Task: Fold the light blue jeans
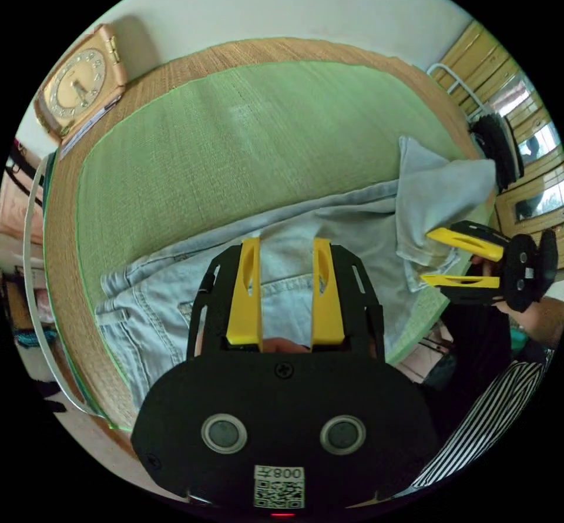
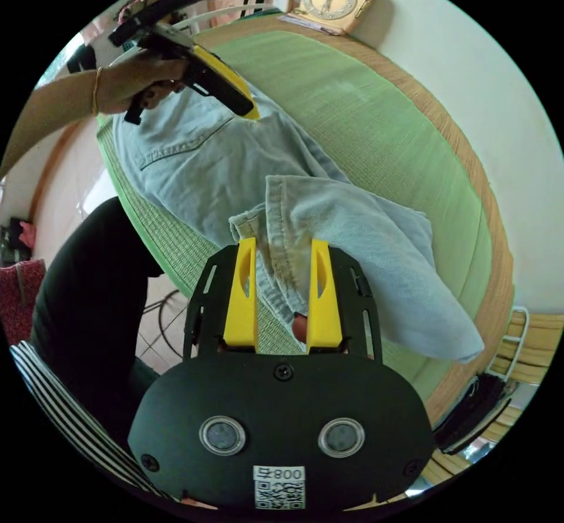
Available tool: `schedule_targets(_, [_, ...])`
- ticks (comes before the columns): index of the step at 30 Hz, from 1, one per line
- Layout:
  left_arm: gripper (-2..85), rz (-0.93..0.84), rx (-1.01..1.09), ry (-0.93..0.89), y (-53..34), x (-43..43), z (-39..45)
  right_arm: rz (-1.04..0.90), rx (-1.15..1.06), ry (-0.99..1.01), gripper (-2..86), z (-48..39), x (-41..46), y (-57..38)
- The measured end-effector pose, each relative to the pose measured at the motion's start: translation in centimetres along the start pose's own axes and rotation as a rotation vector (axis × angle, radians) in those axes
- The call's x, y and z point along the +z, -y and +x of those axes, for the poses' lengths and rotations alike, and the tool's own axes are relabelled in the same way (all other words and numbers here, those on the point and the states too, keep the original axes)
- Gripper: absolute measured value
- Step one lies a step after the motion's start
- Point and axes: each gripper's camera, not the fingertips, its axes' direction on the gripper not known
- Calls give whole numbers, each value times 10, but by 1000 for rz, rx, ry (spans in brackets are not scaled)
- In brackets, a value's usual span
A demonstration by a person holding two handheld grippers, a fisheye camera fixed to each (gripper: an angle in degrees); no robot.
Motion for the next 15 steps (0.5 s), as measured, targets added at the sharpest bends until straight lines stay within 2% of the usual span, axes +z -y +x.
schedule_targets(2, [73,-11,27,32,-3,-2,2,3,5,21,74,-3,0,4])
schedule_targets(7, [18,-3,69,55,-20,-18,4,12,37,117,29,5,-9,8])
schedule_targets(12, [7,147,-16,-5,-42,-80,-17,142,135,143,16,55,-64,-6])
schedule_targets(15, [5,278,-29,-17,-57,-134,-27,270,240,103,13,117,-122,-25])
